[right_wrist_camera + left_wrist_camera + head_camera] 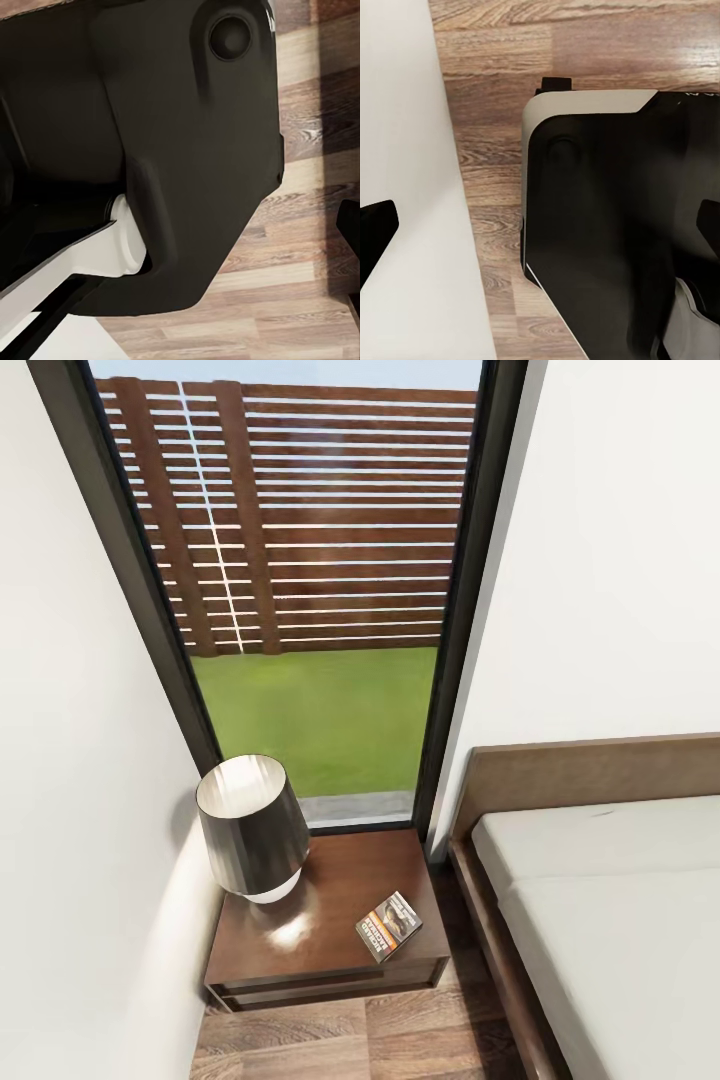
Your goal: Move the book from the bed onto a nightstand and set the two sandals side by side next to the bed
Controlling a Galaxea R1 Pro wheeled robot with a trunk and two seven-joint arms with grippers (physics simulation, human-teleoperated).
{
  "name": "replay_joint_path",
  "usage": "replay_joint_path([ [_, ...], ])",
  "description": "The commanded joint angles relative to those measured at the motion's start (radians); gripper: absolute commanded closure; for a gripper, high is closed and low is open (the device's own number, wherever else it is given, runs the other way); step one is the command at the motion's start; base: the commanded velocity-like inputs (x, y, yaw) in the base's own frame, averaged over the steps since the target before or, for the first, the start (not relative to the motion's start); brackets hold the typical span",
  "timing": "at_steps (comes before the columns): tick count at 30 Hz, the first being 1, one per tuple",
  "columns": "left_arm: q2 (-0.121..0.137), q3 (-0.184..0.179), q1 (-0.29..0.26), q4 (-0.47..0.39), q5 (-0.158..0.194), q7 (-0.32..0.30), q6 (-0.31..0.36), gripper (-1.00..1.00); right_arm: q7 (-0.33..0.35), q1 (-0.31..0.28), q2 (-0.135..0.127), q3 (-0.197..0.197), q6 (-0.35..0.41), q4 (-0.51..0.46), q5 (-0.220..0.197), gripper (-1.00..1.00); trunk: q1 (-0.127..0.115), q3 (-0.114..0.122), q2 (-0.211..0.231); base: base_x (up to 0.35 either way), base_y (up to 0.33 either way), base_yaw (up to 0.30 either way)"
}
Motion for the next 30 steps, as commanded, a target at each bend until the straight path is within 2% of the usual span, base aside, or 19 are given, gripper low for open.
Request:
replay_joint_path([
  [1, 0.001, -0.009, 0.000, -0.003, 0.010, 0.006, 0.006, -1.00, 0.002, 0.000, 0.000, 0.003, 0.003, 0.000, -0.008, -1.00, 0.000, -0.002, -0.002, 0.000, 0.000, 0.000],
  [30, 0.001, -0.009, 0.000, -0.003, 0.010, 0.006, 0.006, -1.00, 0.002, 0.000, 0.000, 0.003, 0.004, 0.000, -0.008, -1.00, 0.000, -0.002, -0.002, 0.000, 0.000, 0.000],
])
